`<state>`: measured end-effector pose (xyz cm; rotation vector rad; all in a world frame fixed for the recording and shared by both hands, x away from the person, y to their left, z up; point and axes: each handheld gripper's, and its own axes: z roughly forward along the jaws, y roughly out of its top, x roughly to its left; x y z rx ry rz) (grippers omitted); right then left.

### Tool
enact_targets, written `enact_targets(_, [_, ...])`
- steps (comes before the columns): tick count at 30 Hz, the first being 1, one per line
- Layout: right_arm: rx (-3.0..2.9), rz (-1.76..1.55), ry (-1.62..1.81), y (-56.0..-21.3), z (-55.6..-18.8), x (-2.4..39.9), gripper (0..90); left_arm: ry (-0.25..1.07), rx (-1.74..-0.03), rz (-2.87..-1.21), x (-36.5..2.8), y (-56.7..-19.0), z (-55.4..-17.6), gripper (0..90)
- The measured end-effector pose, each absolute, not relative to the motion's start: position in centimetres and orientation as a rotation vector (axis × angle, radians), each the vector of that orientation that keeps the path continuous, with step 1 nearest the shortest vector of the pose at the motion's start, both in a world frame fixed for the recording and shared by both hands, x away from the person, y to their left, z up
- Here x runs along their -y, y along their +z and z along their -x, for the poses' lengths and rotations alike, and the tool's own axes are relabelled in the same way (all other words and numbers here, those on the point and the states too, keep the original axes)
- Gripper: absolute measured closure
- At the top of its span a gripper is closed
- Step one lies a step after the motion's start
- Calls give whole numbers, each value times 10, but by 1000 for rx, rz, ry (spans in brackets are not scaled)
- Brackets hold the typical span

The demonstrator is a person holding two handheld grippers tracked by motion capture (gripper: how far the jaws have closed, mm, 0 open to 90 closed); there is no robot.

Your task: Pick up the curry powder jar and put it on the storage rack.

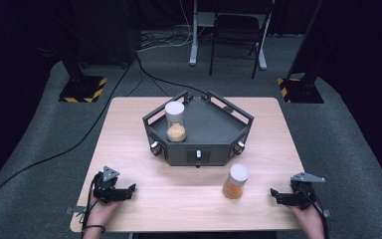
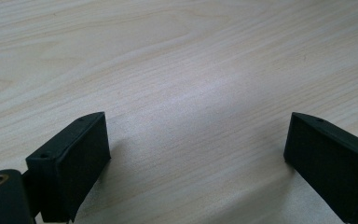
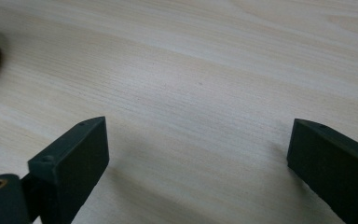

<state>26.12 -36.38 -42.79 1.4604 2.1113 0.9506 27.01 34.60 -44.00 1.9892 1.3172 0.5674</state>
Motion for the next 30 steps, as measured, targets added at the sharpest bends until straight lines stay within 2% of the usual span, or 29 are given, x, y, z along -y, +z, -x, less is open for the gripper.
enact_targets(30, [-2084,-1373,1258,-403,-234,370,66,568,-1316,-1991,-346,-440,-270,63])
